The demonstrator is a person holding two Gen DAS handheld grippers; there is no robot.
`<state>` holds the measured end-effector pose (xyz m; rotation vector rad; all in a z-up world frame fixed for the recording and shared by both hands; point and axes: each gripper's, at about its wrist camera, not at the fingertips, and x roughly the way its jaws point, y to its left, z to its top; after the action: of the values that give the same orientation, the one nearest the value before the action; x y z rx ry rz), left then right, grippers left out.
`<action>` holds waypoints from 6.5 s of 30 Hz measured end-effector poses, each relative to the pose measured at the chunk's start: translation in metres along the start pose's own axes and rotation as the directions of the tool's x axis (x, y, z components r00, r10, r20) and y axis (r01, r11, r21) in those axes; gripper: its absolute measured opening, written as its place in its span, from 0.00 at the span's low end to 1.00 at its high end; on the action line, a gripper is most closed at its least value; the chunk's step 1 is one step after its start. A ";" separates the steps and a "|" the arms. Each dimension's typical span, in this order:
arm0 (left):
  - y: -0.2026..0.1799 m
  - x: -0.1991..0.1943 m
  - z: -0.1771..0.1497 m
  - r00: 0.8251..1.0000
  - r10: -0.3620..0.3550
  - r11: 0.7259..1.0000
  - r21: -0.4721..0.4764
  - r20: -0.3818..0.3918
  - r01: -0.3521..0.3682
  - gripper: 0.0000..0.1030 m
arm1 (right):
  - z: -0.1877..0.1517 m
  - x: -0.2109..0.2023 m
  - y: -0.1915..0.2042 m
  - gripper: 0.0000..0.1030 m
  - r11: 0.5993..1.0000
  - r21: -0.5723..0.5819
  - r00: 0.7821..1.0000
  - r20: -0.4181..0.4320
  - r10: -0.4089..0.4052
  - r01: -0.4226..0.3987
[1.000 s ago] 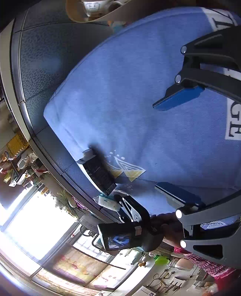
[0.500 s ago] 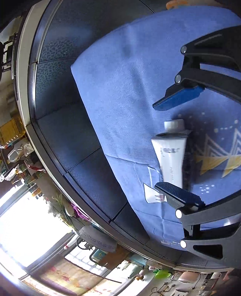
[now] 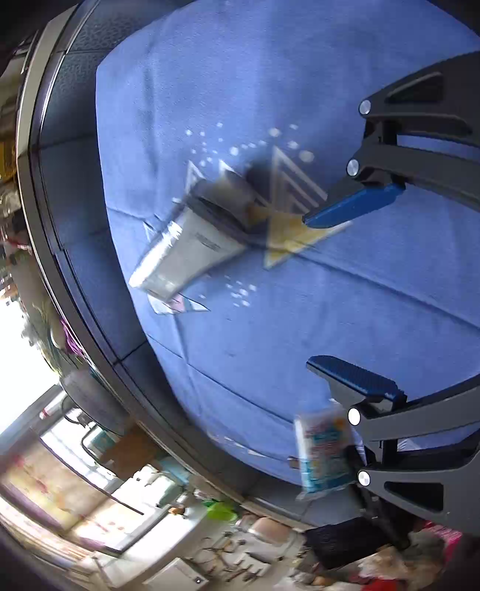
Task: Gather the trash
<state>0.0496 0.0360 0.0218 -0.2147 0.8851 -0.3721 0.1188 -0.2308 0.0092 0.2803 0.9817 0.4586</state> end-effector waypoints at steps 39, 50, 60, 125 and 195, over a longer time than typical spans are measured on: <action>0.011 -0.026 -0.033 0.995 0.098 0.995 -0.020 0.001 -0.098 0.54 | -0.118 -0.037 0.065 0.72 0.974 -0.024 0.954 0.207 -0.217 0.227; 0.003 -0.024 -0.029 0.996 0.093 0.996 0.011 -0.014 -0.093 0.28 | -0.116 -0.026 0.065 0.48 0.968 -0.083 0.955 0.204 -0.217 0.238; -0.087 0.000 0.001 0.998 -0.029 0.988 0.150 -0.050 0.036 0.28 | -0.129 -0.083 -0.058 0.47 0.836 0.458 0.931 0.331 0.154 -0.301; -0.381 0.065 -0.056 0.993 -0.086 0.795 0.596 -0.076 0.114 0.67 | -0.251 -0.230 -0.108 0.68 0.578 0.784 0.740 0.247 -0.625 0.226; -0.305 -0.026 -0.049 0.977 -0.182 0.826 0.556 0.112 0.090 0.94 | -0.227 -0.233 -0.031 0.73 0.595 0.754 0.669 0.292 -0.683 0.279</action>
<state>-0.0733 -0.2337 0.1115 0.2272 0.5717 -0.7187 -0.1759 -0.3669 0.0461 0.7079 0.5458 -0.5414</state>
